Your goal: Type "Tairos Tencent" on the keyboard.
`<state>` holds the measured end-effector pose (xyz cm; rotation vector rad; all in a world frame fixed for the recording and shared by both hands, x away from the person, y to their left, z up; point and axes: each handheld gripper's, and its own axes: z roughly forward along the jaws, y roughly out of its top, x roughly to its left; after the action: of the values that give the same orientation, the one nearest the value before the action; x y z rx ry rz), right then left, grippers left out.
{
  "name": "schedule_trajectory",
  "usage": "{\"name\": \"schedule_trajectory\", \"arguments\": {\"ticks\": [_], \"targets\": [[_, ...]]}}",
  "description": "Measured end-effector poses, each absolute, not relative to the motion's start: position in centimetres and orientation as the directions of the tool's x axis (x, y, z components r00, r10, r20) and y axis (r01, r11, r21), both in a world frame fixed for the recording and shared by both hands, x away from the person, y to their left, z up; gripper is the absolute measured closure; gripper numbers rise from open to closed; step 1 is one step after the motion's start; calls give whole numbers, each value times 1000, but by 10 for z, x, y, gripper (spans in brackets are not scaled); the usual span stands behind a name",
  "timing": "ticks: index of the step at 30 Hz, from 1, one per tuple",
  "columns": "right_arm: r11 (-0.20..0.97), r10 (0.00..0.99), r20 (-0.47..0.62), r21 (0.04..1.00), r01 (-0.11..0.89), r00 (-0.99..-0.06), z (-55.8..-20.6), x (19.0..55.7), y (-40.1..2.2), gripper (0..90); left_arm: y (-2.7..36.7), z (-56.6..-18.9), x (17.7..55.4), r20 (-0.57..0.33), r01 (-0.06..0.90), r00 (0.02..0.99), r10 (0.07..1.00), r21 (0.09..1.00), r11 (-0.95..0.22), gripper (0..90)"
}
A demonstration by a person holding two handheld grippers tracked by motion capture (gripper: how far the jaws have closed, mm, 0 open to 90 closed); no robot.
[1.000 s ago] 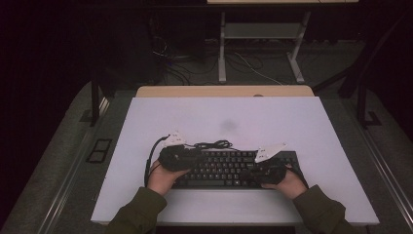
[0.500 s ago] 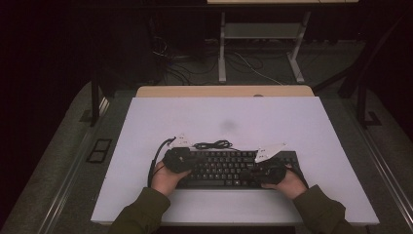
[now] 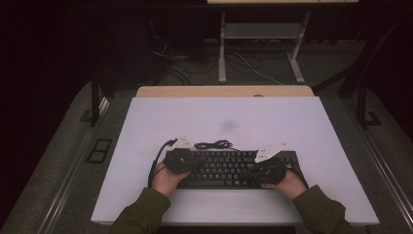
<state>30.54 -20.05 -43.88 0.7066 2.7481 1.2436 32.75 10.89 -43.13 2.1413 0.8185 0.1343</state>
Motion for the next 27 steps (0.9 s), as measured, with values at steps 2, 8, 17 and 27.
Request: {"name": "schedule_trajectory", "arguments": {"ticks": [2,8,17,27], "targets": [[574,422,144,722,387,-895,-439,305,-200,893,109,-432,328,-172,506,787,593,730,-460,891],[574,421,145,721,387,-895,-439,306,-200,893,109,-432,328,-175,509,786,593,728,-460,891],[575,421,144,721,387,-895,-439,305,-200,893,109,-434,329,-167,507,791,588,717,-478,891],[574,422,145,722,387,-895,-439,305,-200,893,112,-430,326,-185,495,795,577,747,-443,841]]}}
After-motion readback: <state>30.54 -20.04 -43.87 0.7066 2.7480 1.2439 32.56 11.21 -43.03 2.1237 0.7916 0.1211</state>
